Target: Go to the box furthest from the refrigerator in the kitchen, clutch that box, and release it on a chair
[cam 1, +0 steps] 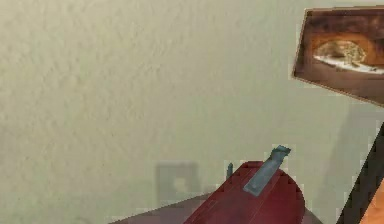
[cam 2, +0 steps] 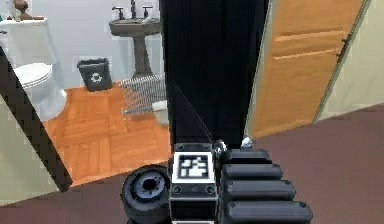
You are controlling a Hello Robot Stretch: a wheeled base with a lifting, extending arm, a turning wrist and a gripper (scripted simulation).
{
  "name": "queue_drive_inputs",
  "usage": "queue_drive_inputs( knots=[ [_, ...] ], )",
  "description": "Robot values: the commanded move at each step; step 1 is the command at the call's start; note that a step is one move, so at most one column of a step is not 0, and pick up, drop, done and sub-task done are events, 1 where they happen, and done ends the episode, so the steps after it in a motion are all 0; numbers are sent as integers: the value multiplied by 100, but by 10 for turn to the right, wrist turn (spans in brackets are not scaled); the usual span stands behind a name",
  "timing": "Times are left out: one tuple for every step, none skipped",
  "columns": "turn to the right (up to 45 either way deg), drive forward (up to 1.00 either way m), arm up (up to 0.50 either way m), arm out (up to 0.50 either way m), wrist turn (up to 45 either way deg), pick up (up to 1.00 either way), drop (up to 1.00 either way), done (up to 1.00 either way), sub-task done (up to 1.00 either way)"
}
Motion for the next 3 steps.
queue_drive_inputs(
  knots=[
    [0,45,0,0,0,0,0,0,0],
    [-450,0,0,0,0,0,0,0,0],
    [-240,0,0,0,0,0,0,0,0]
  ],
)
